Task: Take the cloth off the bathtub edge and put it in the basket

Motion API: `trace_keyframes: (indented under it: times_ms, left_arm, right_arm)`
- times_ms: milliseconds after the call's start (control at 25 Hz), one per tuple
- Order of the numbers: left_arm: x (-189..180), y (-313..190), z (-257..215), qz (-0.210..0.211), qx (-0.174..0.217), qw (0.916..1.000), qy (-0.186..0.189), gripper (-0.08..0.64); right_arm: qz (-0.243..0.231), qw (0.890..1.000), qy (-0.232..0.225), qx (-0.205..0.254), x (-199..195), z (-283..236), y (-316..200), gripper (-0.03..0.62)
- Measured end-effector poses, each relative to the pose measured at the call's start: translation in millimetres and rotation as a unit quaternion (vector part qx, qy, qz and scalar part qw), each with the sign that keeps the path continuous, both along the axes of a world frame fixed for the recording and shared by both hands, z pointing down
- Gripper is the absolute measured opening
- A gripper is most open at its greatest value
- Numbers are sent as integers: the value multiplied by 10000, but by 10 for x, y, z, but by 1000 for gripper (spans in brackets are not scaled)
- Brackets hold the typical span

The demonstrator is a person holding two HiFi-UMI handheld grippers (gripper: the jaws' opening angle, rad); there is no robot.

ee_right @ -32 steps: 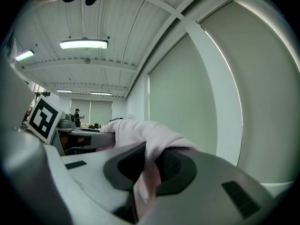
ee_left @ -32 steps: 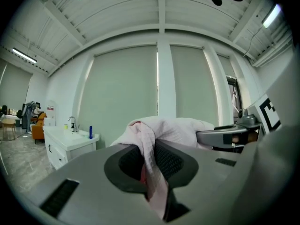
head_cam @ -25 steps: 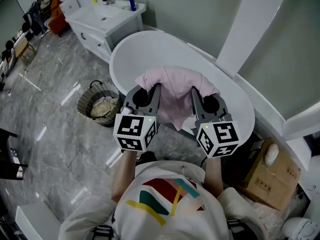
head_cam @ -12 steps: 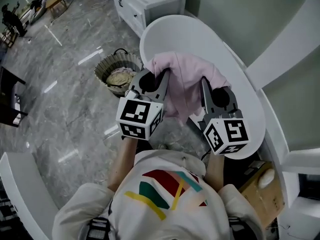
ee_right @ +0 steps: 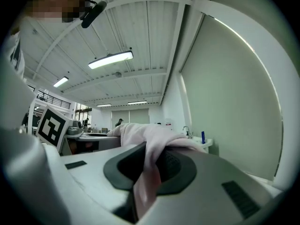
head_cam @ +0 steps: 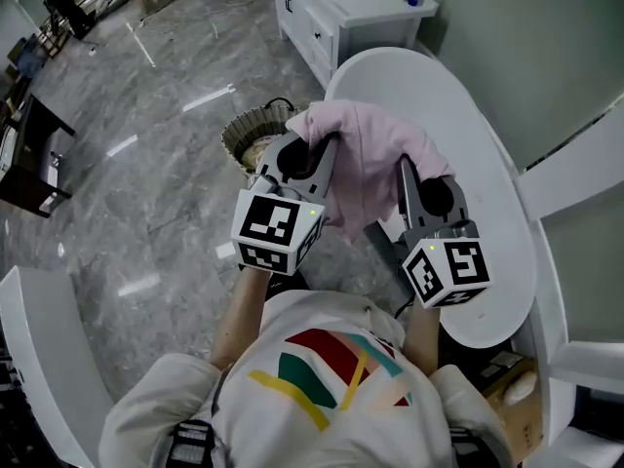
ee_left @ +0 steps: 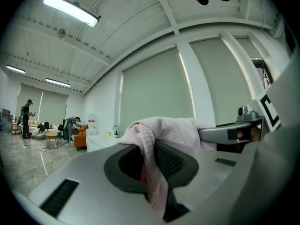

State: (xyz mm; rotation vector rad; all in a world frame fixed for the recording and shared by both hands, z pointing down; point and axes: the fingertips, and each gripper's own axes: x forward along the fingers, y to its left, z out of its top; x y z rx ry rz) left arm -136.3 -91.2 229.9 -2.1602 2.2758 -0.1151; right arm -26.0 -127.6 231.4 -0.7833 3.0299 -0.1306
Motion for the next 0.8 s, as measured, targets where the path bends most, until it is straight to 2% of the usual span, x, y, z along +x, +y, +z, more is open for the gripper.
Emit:
trace_keyframes:
  times_ms: [240,360,480,800]
  left_arm:
    - [-657,-77,-4,-217,66,9996,160,64]
    - [-1019,-144,30,-353,48,9993,73,64]
    - [-1417,-209,16,-512,38,9987,-15,64]
    - [-2552,-336,-164,-699,125,9974,102,64]
  right_arm:
    - [-170,9996,123,171,-669,-61,-96,57]
    - [-274,9994,143,154,-1047,-27,-200,57]
    - [-349,9992,136,130,-1460,-34,-297,57]
    - [-598,9973,252,337,-2623,-258,-463,57]
